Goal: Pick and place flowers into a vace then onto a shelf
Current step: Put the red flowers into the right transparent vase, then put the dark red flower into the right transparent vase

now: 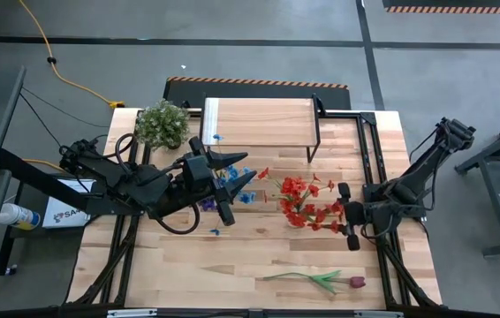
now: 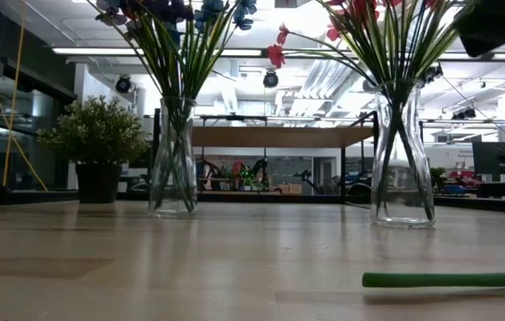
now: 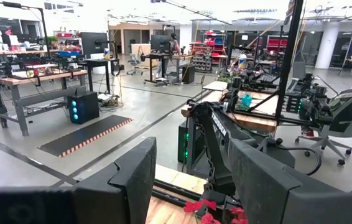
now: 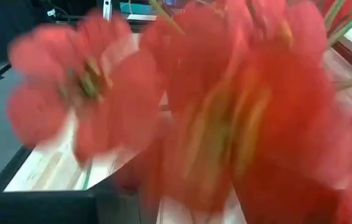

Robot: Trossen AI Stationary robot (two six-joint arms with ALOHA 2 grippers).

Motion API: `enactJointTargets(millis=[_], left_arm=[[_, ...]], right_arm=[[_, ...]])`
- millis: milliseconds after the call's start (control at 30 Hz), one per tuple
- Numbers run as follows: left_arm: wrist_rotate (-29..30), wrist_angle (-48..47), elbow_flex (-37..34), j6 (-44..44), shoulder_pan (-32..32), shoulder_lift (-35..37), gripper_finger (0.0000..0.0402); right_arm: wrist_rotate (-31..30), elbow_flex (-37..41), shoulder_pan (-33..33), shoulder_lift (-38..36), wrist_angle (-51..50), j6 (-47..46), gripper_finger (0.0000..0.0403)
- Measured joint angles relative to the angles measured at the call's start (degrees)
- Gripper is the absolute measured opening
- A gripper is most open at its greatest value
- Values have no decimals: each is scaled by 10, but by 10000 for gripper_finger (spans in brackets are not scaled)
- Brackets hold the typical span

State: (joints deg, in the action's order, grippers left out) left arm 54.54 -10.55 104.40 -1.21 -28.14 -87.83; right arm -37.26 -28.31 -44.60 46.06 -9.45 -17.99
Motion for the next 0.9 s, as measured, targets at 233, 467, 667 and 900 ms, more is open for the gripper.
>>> enactJointTargets(millis=[233,467,667,900], left_arm=[[0,0,0,-6,0,0,232],[0,1,0,-14,0,0,232],[0,1,0,-14,0,0,232],[0,1,0,-15,0,0,232]], right_arm=[[18,-69,0,-1,-117,-8,166],[34,-105,0,-1,-238,-72,165],[66,-112,0,-1,-301,-122,165],[173,-112,0,-1,-334,-174,165]])
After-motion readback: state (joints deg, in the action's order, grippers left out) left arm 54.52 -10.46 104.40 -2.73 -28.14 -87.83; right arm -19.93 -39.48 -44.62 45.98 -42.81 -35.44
